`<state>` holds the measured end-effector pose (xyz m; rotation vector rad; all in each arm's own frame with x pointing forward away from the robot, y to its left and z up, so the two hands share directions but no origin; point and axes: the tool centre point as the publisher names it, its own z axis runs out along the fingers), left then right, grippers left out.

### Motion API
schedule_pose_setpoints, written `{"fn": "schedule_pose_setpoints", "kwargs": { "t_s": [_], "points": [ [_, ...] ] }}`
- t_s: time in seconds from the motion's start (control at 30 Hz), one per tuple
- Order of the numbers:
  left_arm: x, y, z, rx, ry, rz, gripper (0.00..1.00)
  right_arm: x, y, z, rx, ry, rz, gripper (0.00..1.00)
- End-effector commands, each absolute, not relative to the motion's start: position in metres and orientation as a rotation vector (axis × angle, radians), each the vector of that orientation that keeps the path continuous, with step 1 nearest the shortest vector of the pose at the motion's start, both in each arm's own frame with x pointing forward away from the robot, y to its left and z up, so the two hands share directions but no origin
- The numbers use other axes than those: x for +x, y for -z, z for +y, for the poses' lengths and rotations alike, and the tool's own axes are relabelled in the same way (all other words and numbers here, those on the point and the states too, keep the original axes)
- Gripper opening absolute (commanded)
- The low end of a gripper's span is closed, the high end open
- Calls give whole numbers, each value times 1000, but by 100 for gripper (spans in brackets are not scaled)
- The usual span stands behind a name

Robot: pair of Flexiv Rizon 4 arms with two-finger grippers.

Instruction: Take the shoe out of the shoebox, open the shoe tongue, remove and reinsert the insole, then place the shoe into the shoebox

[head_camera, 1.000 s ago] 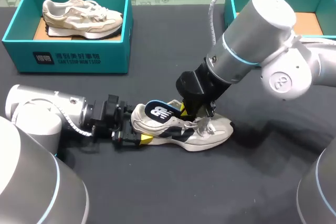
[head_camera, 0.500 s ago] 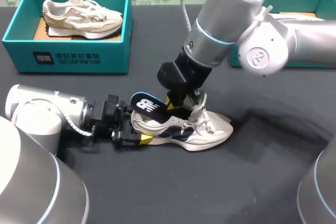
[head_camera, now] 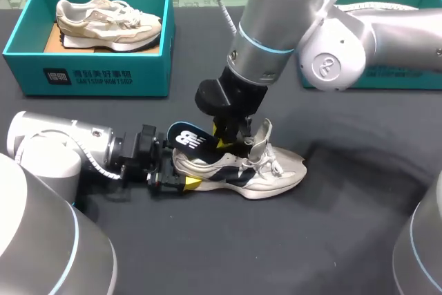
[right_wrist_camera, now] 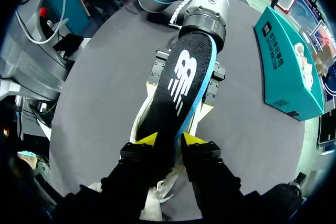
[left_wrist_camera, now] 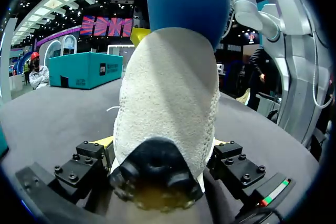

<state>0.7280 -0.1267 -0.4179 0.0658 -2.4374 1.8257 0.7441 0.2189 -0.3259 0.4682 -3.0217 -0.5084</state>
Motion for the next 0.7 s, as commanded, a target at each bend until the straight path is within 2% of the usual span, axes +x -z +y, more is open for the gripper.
{"fn": "schedule_pose_setpoints", "kwargs": {
  "t_s": [0.03, 0.07, 0.1, 0.13, 0.17, 0.7],
  "points": [
    [729, 420, -127, 66, -1824, -2438, 0, 737, 313, 212, 453, 486, -3047, 47],
    [729, 420, -127, 66, -1824, -2438, 0, 737, 312, 211, 450, 482, -3049, 55],
    [729, 420, -127, 66, -1824, -2438, 0, 737, 310, 211, 449, 481, -3050, 70],
    [729, 420, -127, 66, -1824, -2438, 0, 738, 309, 212, 448, 480, -3050, 90],
    [729, 420, -127, 66, -1824, -2438, 0, 739, 307, 212, 444, 477, -3049, 100],
    [729, 420, -127, 66, -1824, -2438, 0, 746, 299, 216, 412, 519, -3021, 100]
  ]
}}
